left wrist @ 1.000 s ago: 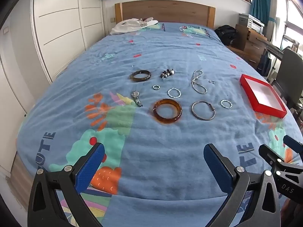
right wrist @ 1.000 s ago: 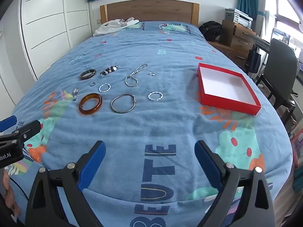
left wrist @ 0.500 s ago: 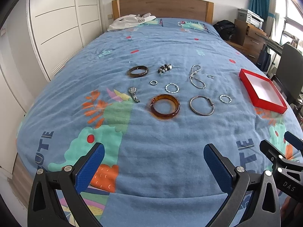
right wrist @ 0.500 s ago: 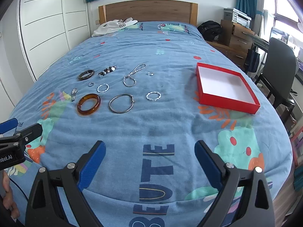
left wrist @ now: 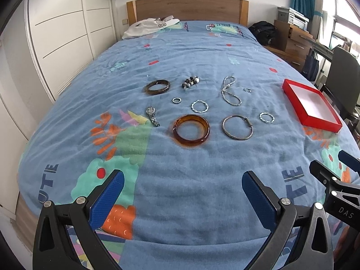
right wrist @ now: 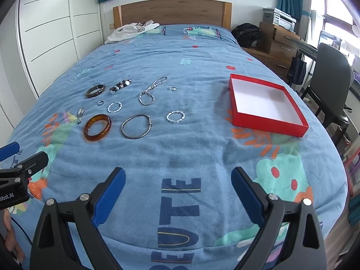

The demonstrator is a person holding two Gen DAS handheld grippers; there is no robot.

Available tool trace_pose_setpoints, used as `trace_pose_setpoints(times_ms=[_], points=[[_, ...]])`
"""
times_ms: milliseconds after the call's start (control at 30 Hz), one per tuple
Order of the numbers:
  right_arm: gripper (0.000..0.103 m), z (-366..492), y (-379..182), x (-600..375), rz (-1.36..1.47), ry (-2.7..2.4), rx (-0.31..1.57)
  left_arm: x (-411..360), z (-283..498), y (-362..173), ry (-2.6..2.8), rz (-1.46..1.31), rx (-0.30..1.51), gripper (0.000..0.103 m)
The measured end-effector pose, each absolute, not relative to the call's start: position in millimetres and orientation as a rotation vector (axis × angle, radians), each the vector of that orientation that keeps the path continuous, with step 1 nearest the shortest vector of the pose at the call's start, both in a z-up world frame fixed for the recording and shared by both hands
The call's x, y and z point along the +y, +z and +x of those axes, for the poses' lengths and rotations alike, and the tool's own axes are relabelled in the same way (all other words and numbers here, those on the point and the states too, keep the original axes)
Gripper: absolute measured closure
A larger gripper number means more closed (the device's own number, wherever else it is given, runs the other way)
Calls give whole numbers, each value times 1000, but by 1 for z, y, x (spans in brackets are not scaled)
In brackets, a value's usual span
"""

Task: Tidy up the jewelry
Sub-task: 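Move both tools toward the jewelry on the bed cover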

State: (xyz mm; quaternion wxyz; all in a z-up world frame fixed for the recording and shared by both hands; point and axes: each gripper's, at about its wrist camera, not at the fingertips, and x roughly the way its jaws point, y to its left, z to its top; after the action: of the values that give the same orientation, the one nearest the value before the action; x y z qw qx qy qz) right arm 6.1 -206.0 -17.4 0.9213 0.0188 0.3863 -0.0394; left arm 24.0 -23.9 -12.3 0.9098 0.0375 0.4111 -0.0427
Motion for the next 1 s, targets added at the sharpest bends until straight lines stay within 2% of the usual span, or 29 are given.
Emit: trace_pose_setpoints(times_ms=[1000], points=[[7, 76, -61, -220, 20, -48, 841, -38, 95, -55, -77, 87, 897, 1]])
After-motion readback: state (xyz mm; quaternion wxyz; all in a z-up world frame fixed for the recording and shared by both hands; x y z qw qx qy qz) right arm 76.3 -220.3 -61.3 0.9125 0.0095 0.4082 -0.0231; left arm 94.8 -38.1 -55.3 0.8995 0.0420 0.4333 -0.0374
